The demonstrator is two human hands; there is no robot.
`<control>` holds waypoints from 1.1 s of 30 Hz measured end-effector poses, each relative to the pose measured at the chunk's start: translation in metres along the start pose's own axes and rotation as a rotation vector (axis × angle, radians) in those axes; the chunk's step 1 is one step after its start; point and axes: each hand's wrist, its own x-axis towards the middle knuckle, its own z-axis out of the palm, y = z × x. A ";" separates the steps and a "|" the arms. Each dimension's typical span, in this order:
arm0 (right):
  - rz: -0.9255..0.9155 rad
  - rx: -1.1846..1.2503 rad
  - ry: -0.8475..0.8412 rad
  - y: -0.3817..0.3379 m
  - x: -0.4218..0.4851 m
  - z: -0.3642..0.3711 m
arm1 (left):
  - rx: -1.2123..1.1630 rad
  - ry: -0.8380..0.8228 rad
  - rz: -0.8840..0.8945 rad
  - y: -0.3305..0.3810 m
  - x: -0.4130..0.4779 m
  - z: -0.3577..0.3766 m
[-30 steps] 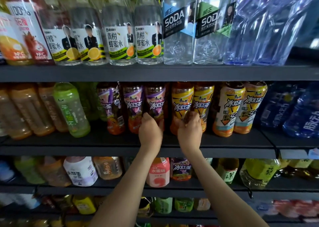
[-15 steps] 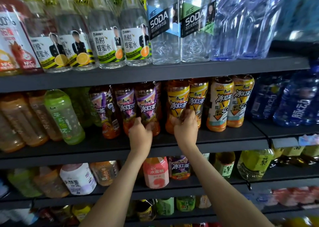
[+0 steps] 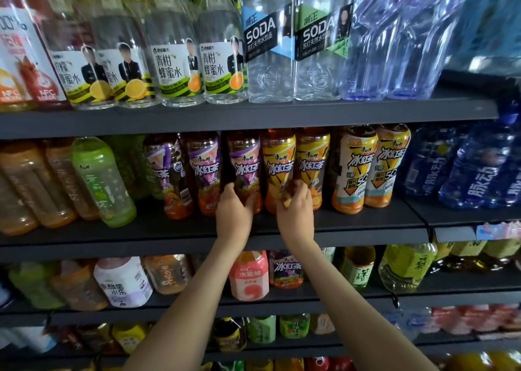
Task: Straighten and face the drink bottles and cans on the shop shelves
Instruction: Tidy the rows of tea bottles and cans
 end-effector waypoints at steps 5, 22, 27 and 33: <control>-0.097 0.023 0.121 -0.007 -0.027 0.005 | -0.006 -0.004 0.100 -0.002 -0.021 -0.012; -0.163 0.245 -0.272 -0.197 -0.191 0.198 | 0.023 0.111 -0.237 -0.201 -0.053 -0.287; -0.197 0.250 -0.277 -0.234 -0.221 0.241 | -0.007 0.097 -0.254 -0.238 -0.047 -0.340; -0.241 0.295 -0.343 -0.268 -0.235 0.286 | -0.061 0.113 -0.232 -0.272 -0.033 -0.377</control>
